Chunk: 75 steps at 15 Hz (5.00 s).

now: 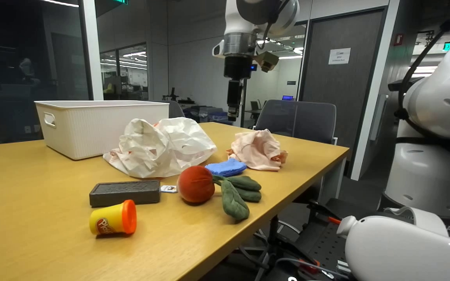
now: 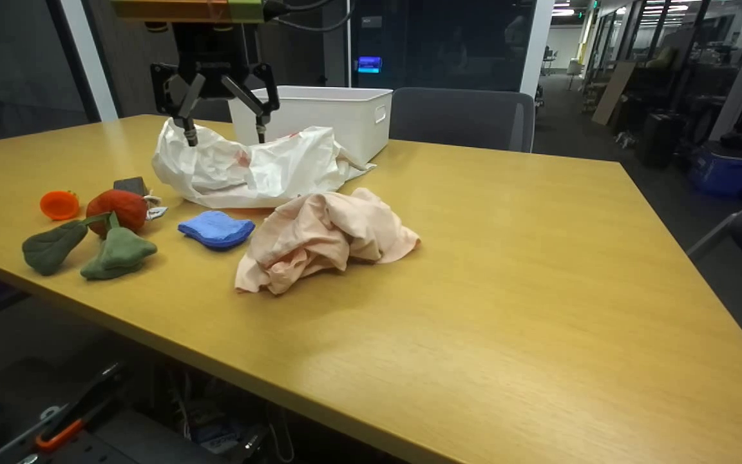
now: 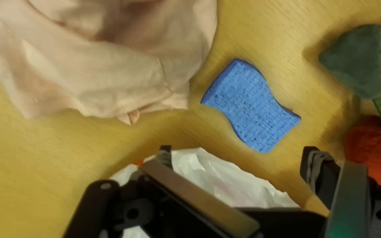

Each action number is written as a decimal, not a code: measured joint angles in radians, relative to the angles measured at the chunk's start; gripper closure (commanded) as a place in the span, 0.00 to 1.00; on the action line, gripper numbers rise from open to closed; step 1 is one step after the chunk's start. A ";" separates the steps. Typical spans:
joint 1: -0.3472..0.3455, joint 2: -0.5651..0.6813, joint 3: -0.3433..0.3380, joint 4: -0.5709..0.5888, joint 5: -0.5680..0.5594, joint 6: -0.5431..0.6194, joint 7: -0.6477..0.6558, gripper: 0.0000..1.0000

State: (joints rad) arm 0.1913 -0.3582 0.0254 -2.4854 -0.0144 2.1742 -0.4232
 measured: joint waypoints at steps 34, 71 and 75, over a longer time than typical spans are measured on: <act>-0.083 0.537 0.105 0.394 -0.065 0.220 -0.251 0.88; -0.524 0.789 -0.160 0.716 1.259 -0.879 -0.264 0.52; -0.453 0.718 -0.174 0.722 1.117 -0.765 -0.194 0.20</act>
State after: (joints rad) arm -0.2616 0.3594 -0.1482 -1.7632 1.1024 1.4090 -0.6167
